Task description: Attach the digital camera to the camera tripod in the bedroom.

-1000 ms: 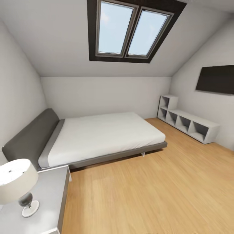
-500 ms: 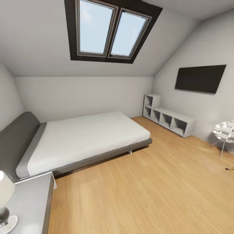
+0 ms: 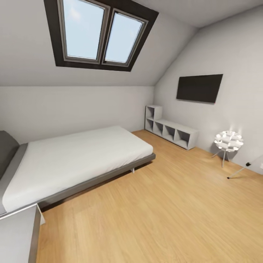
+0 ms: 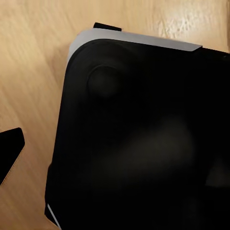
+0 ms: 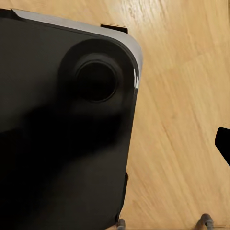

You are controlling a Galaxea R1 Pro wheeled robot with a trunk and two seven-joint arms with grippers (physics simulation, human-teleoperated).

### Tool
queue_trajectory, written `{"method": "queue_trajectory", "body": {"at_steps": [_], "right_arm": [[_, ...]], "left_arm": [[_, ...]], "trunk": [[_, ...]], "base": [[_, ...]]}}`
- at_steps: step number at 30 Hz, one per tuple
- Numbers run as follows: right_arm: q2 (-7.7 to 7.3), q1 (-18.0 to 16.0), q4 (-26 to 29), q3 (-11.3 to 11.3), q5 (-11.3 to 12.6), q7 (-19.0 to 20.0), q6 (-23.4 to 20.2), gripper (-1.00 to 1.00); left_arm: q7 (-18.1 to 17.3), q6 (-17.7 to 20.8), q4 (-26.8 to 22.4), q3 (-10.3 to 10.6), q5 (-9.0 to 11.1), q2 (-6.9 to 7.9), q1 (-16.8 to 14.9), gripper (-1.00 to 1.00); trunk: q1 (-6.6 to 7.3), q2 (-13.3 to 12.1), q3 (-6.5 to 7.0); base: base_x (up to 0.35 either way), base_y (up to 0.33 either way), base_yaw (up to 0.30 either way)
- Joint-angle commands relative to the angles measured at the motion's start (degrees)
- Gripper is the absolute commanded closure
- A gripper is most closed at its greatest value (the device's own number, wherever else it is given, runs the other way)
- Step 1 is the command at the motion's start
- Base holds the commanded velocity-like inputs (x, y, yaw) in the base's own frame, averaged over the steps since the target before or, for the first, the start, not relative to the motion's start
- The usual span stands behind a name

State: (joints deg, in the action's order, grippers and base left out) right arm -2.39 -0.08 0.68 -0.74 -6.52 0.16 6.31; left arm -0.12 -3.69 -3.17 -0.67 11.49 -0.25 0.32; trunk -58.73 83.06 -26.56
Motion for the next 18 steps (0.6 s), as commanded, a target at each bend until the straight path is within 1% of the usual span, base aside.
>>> {"method": "queue_trajectory", "body": {"at_steps": [1,18], "right_arm": [[-0.01,0.0,0.0,0.0,-0.5,0.0,0.1,-1.0],[-0.08,0.0,0.0,0.1,-0.4,0.0,0.1,-1.0]], "left_arm": [[0.0,-0.1,-0.1,0.0,0.3,-0.01,0.0,-1.0],[0.0,-0.1,-0.1,0.0,0.4,0.01,0.0,-1.0]], "trunk": [[0.0,0.0,-0.04],[0.0,0.0,-0.04]], "base": [[0.0,0.0,-0.297],[0.0,0.0,-0.297]]}}
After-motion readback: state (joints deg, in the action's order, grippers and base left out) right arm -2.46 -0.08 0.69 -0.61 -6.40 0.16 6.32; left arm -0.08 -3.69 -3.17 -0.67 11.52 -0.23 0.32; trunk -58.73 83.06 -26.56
